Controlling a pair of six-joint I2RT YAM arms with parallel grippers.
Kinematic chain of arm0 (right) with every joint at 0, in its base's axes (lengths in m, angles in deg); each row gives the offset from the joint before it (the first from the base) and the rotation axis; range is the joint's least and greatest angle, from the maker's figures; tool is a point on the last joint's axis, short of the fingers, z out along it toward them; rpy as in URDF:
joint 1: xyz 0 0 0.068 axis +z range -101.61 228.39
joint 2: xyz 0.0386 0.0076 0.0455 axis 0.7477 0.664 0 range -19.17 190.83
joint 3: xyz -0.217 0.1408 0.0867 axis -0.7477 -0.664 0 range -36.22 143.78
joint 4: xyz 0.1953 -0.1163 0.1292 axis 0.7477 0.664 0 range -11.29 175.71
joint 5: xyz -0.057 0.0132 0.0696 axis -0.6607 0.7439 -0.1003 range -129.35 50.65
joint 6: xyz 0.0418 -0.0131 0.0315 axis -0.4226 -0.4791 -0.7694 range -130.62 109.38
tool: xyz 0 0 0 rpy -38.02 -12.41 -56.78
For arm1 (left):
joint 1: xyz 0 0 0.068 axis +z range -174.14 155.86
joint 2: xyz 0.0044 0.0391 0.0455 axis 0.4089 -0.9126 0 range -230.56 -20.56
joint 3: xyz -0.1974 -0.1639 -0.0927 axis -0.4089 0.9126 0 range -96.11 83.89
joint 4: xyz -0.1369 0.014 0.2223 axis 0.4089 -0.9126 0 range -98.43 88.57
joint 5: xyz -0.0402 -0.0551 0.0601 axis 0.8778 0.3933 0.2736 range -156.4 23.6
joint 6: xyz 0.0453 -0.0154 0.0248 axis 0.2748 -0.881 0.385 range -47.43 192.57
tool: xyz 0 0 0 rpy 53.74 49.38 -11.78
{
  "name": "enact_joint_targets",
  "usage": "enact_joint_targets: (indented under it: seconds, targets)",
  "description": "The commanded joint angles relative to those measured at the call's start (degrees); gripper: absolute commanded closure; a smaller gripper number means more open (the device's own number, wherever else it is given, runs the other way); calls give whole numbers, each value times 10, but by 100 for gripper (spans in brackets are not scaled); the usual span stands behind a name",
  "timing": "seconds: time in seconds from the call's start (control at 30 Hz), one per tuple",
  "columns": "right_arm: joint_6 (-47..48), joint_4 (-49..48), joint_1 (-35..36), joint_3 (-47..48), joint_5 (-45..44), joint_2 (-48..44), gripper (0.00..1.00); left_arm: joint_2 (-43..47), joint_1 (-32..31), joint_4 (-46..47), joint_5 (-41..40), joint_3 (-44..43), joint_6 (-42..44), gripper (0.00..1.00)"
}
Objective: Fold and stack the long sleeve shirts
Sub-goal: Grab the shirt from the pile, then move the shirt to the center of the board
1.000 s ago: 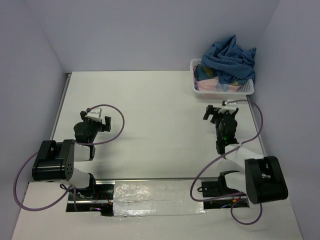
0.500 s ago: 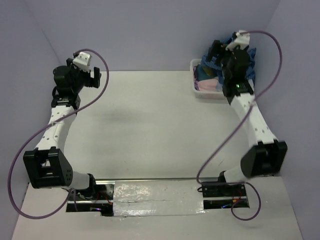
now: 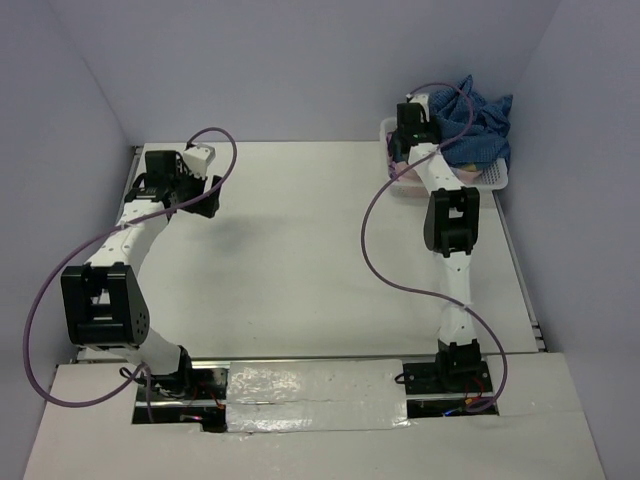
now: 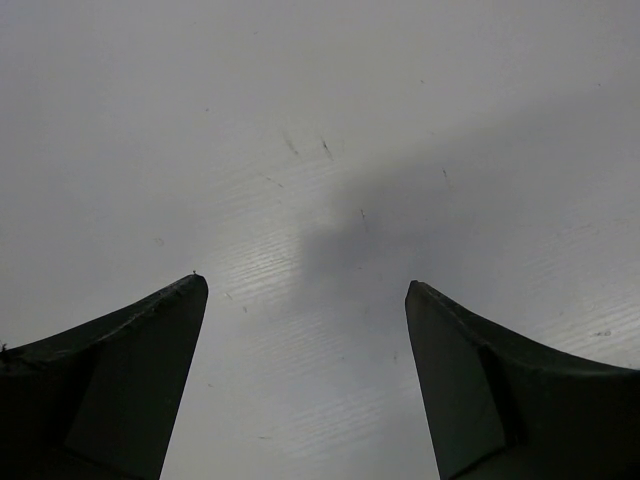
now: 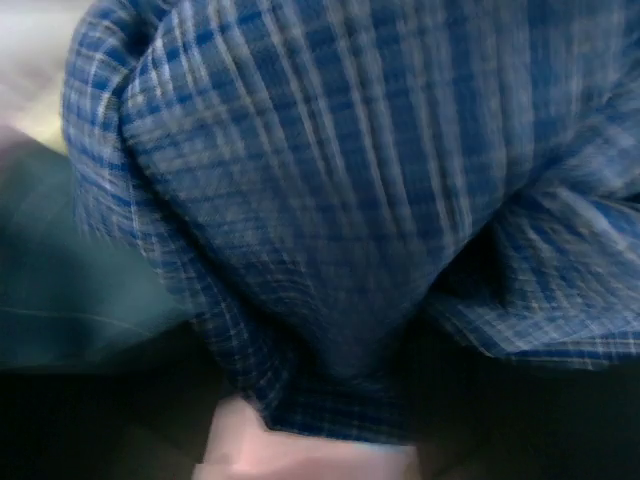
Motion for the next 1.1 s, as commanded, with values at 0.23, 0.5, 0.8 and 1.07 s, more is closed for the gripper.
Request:
enact_joint_targets:
  seconds: [0.23, 0.5, 0.8, 1.07]
  targets:
    - [38, -104, 8, -138, -105, -172, 100, 25, -3, -6, -2, -8, 4, 7]
    - [41, -187, 64, -315, -122, -466, 100, 67, -1, -34, 18, 2, 17, 6]
    - [251, -279, 338, -206, -63, -649, 100, 81, 91, -132, 150, -40, 2, 6]
    - [174, -192, 529, -4, 128, -501, 100, 98, 174, -154, 200, -80, -14, 6]
